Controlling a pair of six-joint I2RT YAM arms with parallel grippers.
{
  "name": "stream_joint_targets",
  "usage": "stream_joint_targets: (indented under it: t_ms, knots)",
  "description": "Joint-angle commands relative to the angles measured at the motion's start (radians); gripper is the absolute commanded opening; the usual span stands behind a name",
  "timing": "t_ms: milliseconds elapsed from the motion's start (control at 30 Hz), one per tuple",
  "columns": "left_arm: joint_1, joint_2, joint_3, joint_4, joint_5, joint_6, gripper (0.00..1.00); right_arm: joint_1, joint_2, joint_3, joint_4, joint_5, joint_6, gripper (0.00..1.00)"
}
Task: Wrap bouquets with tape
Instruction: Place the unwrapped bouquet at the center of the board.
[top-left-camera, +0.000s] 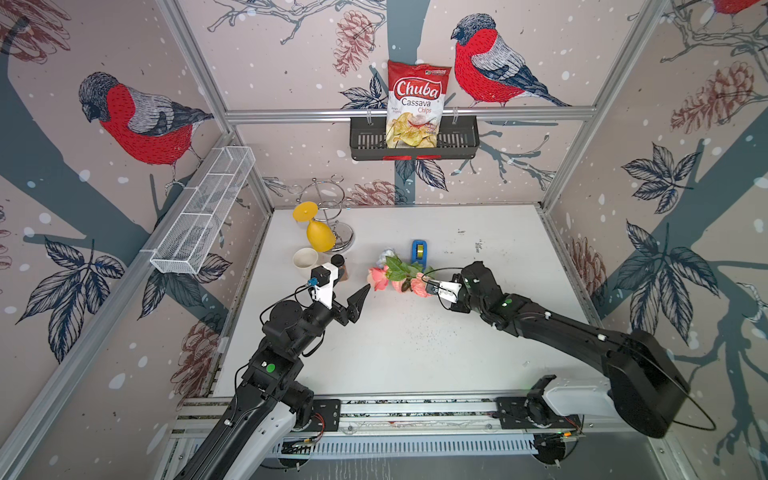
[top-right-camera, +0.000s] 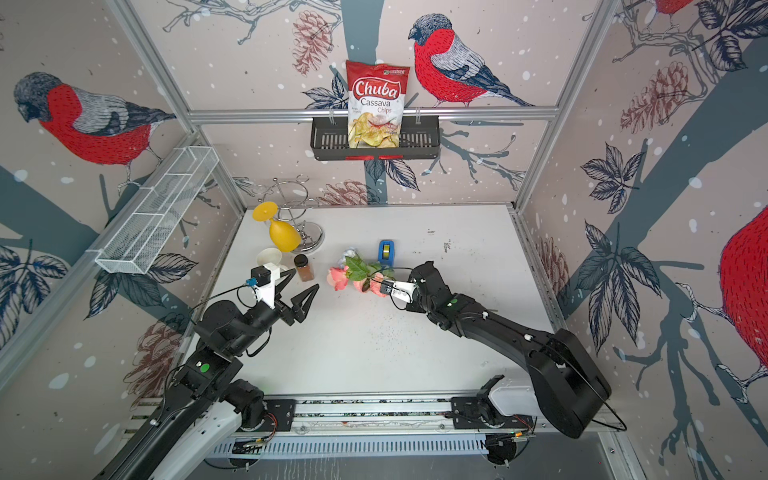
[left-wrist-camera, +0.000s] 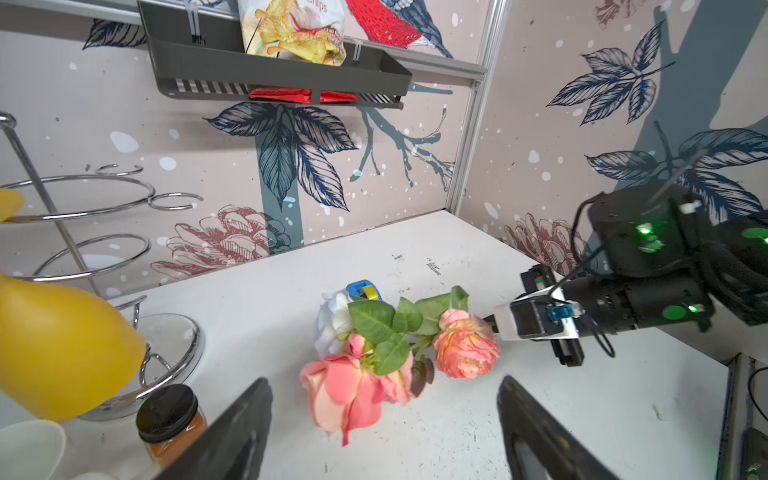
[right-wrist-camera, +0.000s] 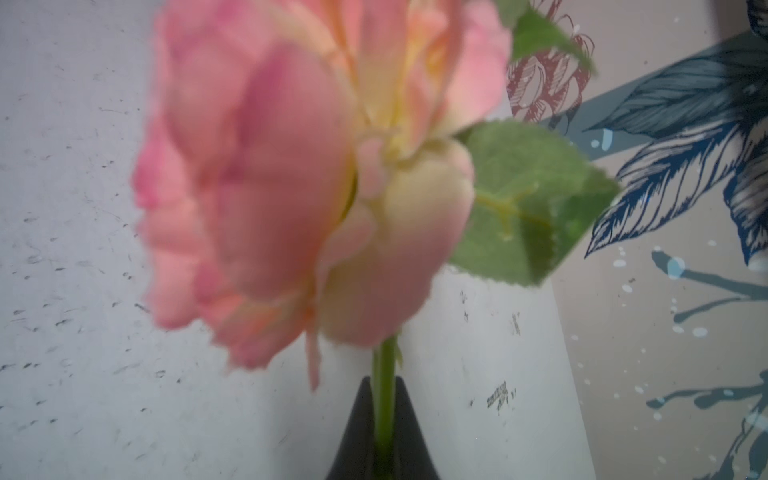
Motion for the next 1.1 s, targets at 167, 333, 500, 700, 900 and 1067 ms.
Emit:
stream_joint_targets:
  t_ms: [167, 333, 500, 700, 900, 1067]
  knots:
    - [0.000, -0.003, -0.016, 0.046, 0.051, 0.089, 0.83, -0.057, 0.212, 0.132, 0.087, -0.263, -0.195, 0.00]
    - [0.000, 0.009, -0.023, 0.056, 0.056, 0.095, 0.83, -0.061, 0.315, 0.190, 0.091, -0.280, -0.217, 0.00]
    - [0.000, 0.026, -0.024, 0.053, 0.057, 0.100, 0.83, -0.067, 0.392, 0.230, 0.100, -0.307, -0.212, 0.00]
    - [0.000, 0.043, -0.020, 0.054, 0.056, 0.109, 0.83, -0.078, 0.464, 0.262, 0.120, -0.331, -0.182, 0.03]
    - [0.000, 0.059, -0.018, 0.052, 0.057, 0.115, 0.84, -0.091, 0.506, 0.269, 0.171, -0.334, -0.174, 0.16]
    - [0.000, 0.069, -0.017, 0.051, 0.057, 0.116, 0.85, -0.090, 0.554, 0.287, 0.208, -0.328, -0.168, 0.17]
